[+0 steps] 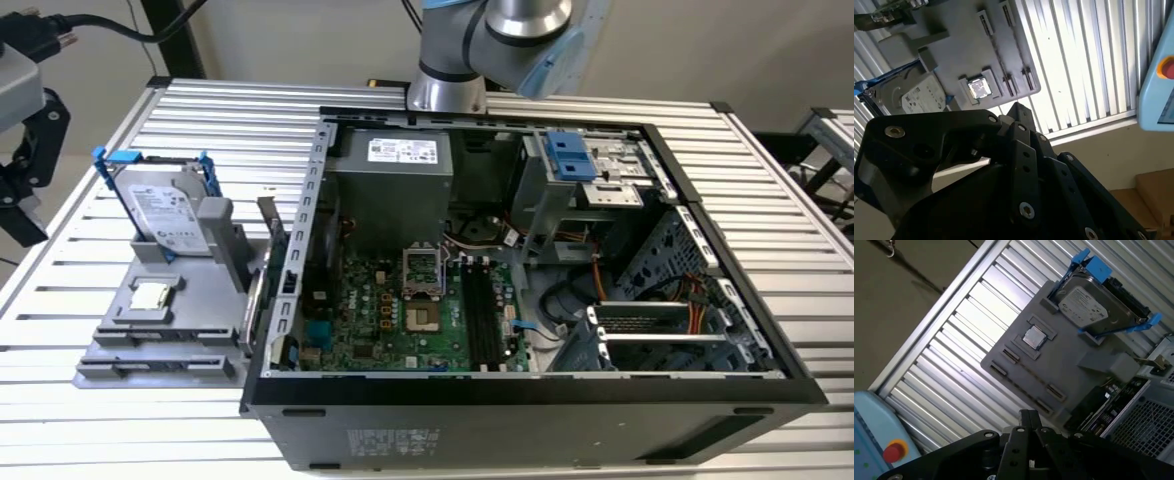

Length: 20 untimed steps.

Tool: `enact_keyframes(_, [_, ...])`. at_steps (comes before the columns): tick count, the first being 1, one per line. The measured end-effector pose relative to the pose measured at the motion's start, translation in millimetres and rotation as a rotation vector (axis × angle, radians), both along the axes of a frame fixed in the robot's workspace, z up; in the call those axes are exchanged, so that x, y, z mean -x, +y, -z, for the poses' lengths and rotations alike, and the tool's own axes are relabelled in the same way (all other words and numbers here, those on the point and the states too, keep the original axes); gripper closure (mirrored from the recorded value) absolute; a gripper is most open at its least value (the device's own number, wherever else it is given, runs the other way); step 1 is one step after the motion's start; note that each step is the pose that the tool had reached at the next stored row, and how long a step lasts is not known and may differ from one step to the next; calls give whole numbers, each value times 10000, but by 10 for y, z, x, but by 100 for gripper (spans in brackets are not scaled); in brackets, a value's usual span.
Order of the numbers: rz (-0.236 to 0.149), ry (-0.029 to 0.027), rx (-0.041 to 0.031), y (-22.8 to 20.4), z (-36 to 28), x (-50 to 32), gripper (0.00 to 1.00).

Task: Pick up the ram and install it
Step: 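Pick up the ram and move it above insertion slot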

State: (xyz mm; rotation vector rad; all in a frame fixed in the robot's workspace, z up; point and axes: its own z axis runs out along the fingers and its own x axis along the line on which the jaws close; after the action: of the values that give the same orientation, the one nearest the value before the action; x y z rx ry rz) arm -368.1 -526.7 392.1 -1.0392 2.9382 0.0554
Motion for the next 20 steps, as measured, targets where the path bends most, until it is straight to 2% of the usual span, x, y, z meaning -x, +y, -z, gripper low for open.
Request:
enact_keyframes(5, [-283,-14,0,13,2,1,100])
enact_keyframes(10, [-628,-66,1,23,7,1,100])
enact_keyframes(20, [-1849,-76,-3,31,17,2,100])
